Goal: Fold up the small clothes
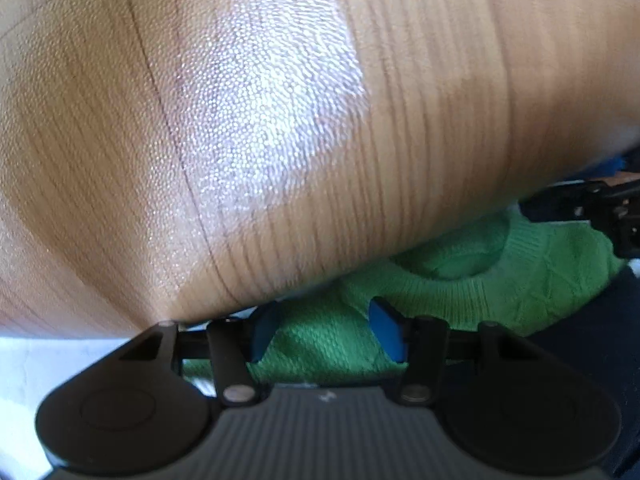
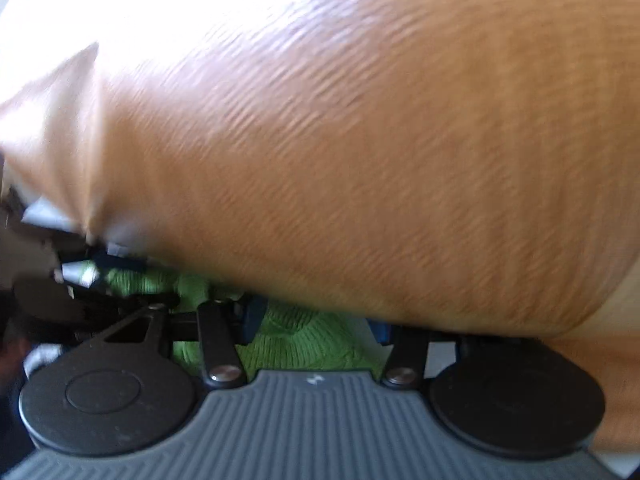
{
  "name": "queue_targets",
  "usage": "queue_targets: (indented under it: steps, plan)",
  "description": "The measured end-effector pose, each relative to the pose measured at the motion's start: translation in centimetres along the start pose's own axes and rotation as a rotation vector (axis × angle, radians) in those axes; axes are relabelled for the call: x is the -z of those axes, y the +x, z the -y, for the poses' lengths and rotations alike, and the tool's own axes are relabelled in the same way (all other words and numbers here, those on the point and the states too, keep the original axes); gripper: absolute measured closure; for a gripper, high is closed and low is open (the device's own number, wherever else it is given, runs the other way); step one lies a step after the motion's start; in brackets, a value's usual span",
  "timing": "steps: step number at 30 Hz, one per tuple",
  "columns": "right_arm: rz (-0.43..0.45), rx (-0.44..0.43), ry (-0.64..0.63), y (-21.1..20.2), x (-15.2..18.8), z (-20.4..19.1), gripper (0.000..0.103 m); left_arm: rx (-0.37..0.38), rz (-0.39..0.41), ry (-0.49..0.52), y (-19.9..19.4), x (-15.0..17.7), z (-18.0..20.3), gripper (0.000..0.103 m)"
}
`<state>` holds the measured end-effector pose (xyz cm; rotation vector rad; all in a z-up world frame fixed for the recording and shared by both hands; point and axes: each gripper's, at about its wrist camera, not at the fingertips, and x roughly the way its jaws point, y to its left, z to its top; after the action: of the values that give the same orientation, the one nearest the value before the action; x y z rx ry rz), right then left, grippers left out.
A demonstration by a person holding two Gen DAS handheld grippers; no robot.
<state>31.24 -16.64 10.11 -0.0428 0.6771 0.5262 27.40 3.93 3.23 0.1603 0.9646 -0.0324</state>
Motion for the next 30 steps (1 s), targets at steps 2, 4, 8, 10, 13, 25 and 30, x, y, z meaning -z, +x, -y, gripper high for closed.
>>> queue_targets:
  steps: [2, 4, 8, 10, 13, 25, 30]
  plan:
    - [-0.006, -0.006, 0.045, -0.3, 0.8, -0.1, 0.048, 0.011, -0.008, -0.033, -0.1, 0.2, 0.2, 0.051]
    - [-0.005, 0.0, 0.058, -0.6, 1.6, -0.5, 0.048, 0.019, -0.015, -0.052, -0.2, 0.1, 0.4, 0.051]
    - [-0.024, 0.002, 0.033, -0.4, 1.3, -0.3, 0.048, 0.019, -0.025, -0.073, 0.0, -1.0, 0.5, 0.051]
    - [-0.017, 0.002, -0.015, 0.1, 0.5, -0.3, 0.047, 0.022, -0.024, -0.079, -0.7, -1.3, -1.0, 0.052]
    - [0.0, 0.062, -0.039, 1.2, -1.0, 0.4, 0.047, -0.005, 0.006, -0.121, -0.9, -2.5, -0.8, 0.051]
    - [-0.169, -0.144, -0.008, 4.7, -2.1, 2.0, 0.074, -0.002, 0.043, 0.045, -0.1, -2.9, 2.2, 0.078]
    - [-0.16, -0.091, -0.102, 3.7, -2.0, -0.5, 0.08, -0.011, 0.05, 0.101, -0.3, -2.9, 4.6, 0.091]
